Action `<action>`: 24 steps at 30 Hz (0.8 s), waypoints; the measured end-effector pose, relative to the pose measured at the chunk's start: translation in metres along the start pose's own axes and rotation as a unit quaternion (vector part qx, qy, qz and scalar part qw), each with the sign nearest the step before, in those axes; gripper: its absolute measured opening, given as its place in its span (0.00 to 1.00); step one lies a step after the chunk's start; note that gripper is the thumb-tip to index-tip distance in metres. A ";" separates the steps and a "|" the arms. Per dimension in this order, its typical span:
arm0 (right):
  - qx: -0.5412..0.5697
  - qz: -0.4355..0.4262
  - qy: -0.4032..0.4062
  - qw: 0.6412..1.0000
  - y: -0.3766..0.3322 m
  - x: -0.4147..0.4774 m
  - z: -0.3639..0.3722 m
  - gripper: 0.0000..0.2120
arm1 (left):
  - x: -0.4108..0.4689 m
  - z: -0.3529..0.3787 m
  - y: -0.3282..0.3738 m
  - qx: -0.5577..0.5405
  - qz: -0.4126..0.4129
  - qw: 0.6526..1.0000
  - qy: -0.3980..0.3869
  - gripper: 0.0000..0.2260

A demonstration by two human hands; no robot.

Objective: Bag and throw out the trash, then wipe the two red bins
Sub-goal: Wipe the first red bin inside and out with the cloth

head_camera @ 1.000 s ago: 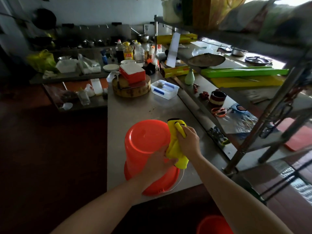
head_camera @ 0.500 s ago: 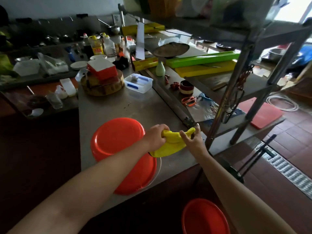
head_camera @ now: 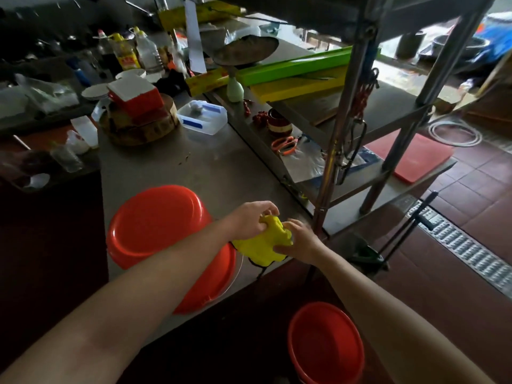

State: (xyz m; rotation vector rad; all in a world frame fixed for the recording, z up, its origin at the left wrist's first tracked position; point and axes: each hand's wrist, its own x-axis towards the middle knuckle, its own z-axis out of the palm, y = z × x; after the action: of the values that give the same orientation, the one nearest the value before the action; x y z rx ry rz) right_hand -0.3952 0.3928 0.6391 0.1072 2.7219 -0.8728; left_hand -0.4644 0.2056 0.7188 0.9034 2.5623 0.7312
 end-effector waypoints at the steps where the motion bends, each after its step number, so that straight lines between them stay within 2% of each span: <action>1: -0.003 0.003 0.005 1.000 0.004 0.004 0.002 0.33 | 0.001 0.002 -0.003 -0.001 -0.001 1.000 0.002 0.18; 4: -0.011 0.010 0.023 1.000 0.013 0.013 0.005 0.13 | 0.006 0.007 -0.014 0.016 -0.013 1.000 -0.004 0.18; 6: -0.045 0.011 0.037 0.998 0.016 0.017 0.003 0.09 | 0.011 0.011 -0.022 0.057 -0.031 0.998 -0.016 0.17; 8: -0.098 0.002 0.052 0.994 0.018 0.026 0.003 0.09 | 0.020 0.018 -0.032 0.108 -0.061 0.992 -0.026 0.16; 12: -0.134 0.020 0.069 0.988 0.016 0.053 0.005 0.13 | 0.041 0.035 -0.050 0.186 -0.107 0.976 -0.027 0.16; 18: -0.173 0.008 0.131 0.976 0.019 0.089 0.024 0.16 | 0.056 0.078 -0.083 0.246 -0.126 0.958 0.072 0.18; 20: -0.202 0.012 0.105 0.974 0.032 0.090 0.047 0.16 | 0.049 0.100 -0.097 0.272 -0.131 0.953 0.037 0.19; 22: -0.244 0.032 0.050 0.968 0.052 0.081 0.079 0.15 | 0.036 0.129 -0.111 0.292 -0.135 0.947 -0.027 0.20; 24: -0.249 0.060 -0.007 0.967 0.069 0.068 0.108 0.16 | 0.018 0.157 -0.121 0.286 -0.143 0.946 -0.053 0.21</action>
State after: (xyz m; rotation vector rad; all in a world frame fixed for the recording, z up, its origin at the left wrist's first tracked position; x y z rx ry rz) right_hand -0.4232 0.3852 0.4968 0.1577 2.7922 -0.1399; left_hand -0.4648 0.1927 0.5201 0.6663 2.7608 -0.1582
